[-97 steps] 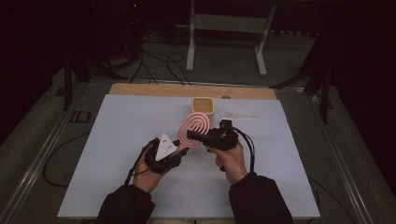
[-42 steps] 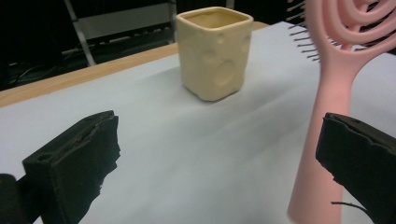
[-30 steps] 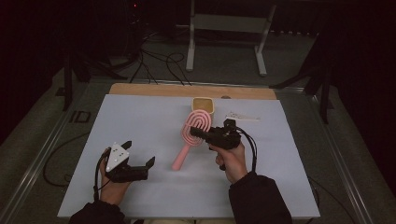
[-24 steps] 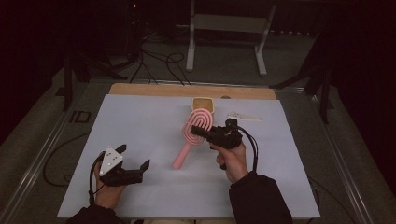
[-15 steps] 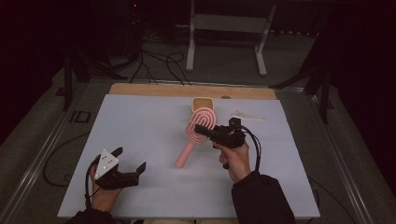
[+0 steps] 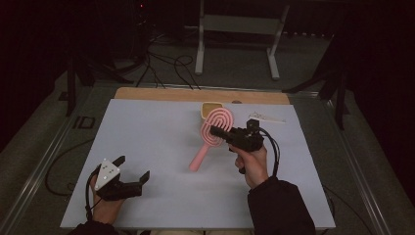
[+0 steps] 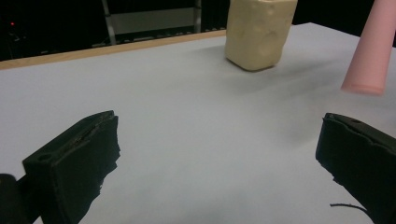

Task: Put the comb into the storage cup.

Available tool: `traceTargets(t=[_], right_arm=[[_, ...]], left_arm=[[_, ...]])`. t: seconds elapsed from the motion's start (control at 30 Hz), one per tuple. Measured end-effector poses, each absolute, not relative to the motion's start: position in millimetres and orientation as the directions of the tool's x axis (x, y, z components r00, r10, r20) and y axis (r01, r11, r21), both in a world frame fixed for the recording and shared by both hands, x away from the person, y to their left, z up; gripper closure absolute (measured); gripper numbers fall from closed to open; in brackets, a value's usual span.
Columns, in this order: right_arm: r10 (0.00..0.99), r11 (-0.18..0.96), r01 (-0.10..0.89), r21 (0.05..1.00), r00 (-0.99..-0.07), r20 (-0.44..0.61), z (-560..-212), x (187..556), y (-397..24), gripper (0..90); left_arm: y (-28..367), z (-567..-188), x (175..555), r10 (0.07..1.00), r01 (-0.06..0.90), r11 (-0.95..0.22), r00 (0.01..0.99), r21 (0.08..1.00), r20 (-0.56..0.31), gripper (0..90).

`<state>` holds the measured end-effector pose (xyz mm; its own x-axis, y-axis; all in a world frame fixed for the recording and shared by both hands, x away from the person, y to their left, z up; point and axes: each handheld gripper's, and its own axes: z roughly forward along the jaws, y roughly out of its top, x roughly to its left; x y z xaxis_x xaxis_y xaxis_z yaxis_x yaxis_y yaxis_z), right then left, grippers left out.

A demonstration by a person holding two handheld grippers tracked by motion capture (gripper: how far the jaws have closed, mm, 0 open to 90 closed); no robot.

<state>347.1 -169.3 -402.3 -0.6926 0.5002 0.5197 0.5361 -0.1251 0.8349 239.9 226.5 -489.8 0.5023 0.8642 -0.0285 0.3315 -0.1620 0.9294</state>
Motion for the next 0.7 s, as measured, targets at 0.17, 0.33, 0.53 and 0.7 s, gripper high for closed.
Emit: traceTargets(t=[0.17, 0.33, 0.53, 0.7], right_arm=[[0.519, -0.136, 0.526, 0.840, -0.684, 0.512, -394.4, 348.3, -175.8, 63.5], [0.532, -0.145, 0.514, 0.845, -0.679, 0.505, -386.4, 349.9, -178.5, 63.5], [0.544, -0.139, 0.499, 0.855, -0.683, 0.487, -377.3, 351.5, -179.6, 63.5], [0.556, -0.141, 0.493, 0.859, -0.678, 0.481, -371.3, 355.7, -182.1, 63.5]], left_arm=[[225.8, -490.0, 240.1, 0.862, 0.327, -0.166, 0.506, 0.930, -0.024, 0.0], [225.3, -490.5, 240.2, 0.863, 0.328, -0.165, 0.504, 0.930, -0.024, 0.0], [223.0, -491.5, 240.4, 0.862, 0.328, -0.175, 0.507, 0.928, -0.017, 0.0], [219.7, -492.8, 240.7, 0.858, 0.328, -0.196, 0.514, 0.924, -0.001, 0.0]])
